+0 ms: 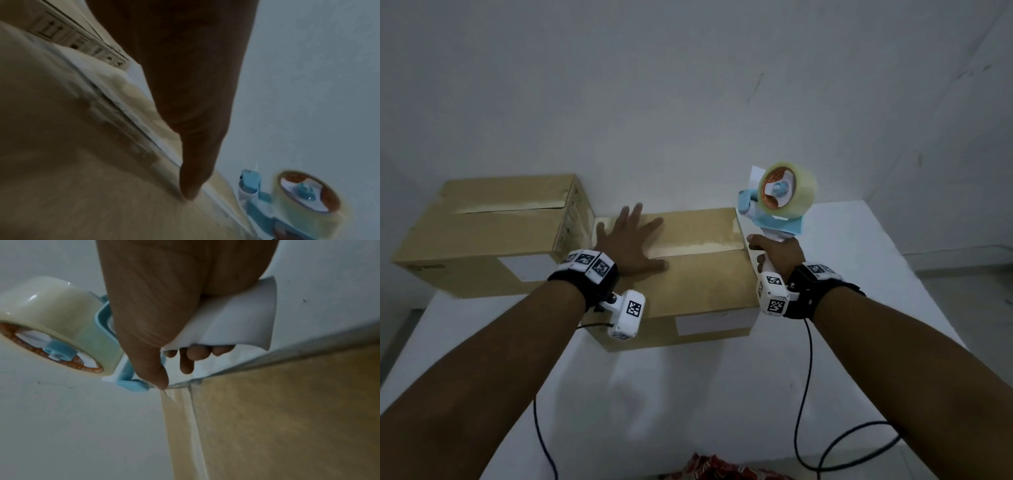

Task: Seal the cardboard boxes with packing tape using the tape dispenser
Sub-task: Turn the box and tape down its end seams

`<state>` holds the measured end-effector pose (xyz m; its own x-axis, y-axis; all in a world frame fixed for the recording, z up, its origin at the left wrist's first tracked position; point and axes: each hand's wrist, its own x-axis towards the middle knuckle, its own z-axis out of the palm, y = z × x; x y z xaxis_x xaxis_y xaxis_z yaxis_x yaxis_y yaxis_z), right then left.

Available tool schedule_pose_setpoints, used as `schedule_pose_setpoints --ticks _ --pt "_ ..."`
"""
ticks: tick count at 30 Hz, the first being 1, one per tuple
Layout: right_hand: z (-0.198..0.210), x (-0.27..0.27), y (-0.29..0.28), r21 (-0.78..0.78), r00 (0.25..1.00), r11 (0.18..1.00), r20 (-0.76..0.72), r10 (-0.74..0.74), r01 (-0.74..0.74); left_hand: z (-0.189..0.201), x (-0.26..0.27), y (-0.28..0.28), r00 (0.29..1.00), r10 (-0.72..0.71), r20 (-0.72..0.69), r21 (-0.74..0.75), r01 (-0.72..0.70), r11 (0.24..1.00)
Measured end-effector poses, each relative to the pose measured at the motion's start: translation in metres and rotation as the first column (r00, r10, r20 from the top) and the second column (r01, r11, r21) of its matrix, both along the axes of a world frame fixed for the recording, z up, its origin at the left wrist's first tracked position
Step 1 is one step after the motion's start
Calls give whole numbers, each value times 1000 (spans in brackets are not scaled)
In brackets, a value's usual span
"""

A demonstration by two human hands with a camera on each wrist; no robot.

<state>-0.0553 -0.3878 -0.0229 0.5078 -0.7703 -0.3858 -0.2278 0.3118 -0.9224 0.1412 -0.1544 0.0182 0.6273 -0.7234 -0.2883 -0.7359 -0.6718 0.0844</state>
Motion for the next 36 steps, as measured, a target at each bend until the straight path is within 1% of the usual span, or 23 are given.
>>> schedule_pose_setpoints --ticks 3,5,8,12,16,18,19,20,21,22,23,24,25,26,27,29,30,31,32,33,34,35,36 --pt "8 -1 -12 36 999 998 6 52 -52 0 0 -12 998 2 -63 138 6 990" --pt "12 -2 -19 28 996 996 -6 84 -83 2 2 -14 999 -2 -45 199 11 980" --pt "19 0 -25 46 993 992 8 119 -119 9 -4 -17 999 -38 5 243 35 969" --pt "26 5 -29 87 985 982 47 166 -170 19 -16 -31 998 -65 26 291 54 955" --pt "32 11 -30 21 980 980 23 196 -197 30 -23 -41 989 -144 24 339 127 932" --pt "37 16 -29 0 982 982 43 186 -186 36 -21 -50 986 -163 23 288 150 946" --pt "40 18 -29 -7 982 984 57 179 -179 40 -19 -57 990 -138 -15 217 137 966" --pt "42 21 -29 -15 982 984 65 176 -176 41 -16 -65 991 -86 -103 113 98 989" --pt "43 23 -29 -20 981 984 69 180 -179 41 -14 -73 966 -14 -259 -14 10 1000" --pt "44 26 -29 -25 980 983 67 185 -184 39 -12 -81 872 73 -484 -123 -150 981" --pt "44 28 -29 -30 979 981 59 193 -191 38 -9 -90 705 135 -696 -171 -345 923" --pt "44 30 -28 -40 979 980 44 198 -197 36 -7 -98 521 160 -838 -156 -511 845" --pt "43 31 -27 -52 979 978 27 202 -201 35 -4 -104 342 161 -926 -101 -633 767" --pt "41 32 -27 -68 980 977 9 201 -200 33 -2 -109 207 155 -966 -34 -697 716" --pt "40 33 -26 -86 980 976 -11 201 -201 29 1 -115 103 136 -985 18 -729 684" --pt "40 32 -25 -113 977 970 -49 209 -213 22 3 -128 -12 89 -996 68 -747 661" --pt "39 32 -24 -120 974 967 -65 217 -224 19 4 -134 -34 65 -997 68 -757 650" --pt "39 32 -24 -122 972 965 -78 223 -232 18 3 -139 -40 36 -999 54 -768 638" --pt "39 31 -24 -123 969 963 -93 229 -239 16 2 -143 -19 22 -1000 29 -770 637" --pt "38 31 -23 -124 966 961 -110 234 -247 16 2 -145 9 7 -1000 -3 -775 632" --pt "38 31 -23 -125 963 960 -131 236 -252 14 1 -147 55 -7 -998 -47 -760 649" --pt "39 31 -22 -130 961 958 -147 235 -254 13 1 -148 56 -30 -998 -62 -740 670" --pt "39 30 -21 -138 960 958 -158 231 -253 14 3 -151 0 -32 -999 -20 -754 657"
